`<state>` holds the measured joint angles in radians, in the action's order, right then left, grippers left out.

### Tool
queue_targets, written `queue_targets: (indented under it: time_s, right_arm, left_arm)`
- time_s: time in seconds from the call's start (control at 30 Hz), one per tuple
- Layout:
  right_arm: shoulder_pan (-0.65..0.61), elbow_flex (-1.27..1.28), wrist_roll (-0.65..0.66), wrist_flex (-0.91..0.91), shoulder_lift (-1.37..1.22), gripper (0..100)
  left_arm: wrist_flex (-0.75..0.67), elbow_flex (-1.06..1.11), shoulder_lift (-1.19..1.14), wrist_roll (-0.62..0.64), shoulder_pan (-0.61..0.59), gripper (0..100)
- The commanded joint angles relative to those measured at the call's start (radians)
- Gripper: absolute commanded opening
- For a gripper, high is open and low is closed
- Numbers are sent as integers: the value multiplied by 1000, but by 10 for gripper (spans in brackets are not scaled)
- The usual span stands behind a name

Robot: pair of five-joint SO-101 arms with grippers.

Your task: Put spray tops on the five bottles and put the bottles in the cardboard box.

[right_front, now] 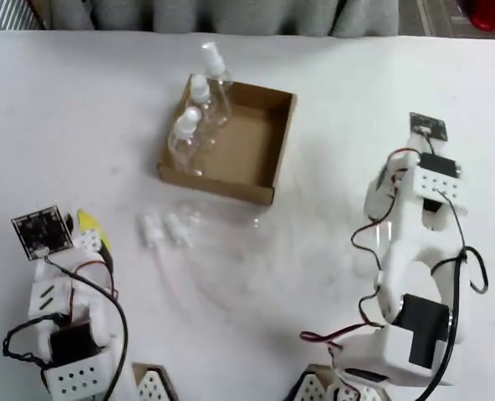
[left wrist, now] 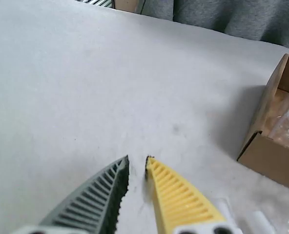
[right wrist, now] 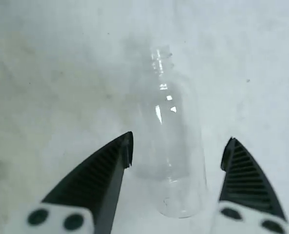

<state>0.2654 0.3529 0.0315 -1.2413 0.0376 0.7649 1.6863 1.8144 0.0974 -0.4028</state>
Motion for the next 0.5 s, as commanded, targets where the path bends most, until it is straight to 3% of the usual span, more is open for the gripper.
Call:
queue_targets:
  time_s: [0.0, 0.47]
  right_arm:
    - [-15, -43, -28, -7, 16, 265]
    - [-36, 63, -60, 163, 16, 222]
  left_arm:
    - [6, -63, 16, 12, -5, 72]
    - [-29, -34, 18, 8, -5, 72]
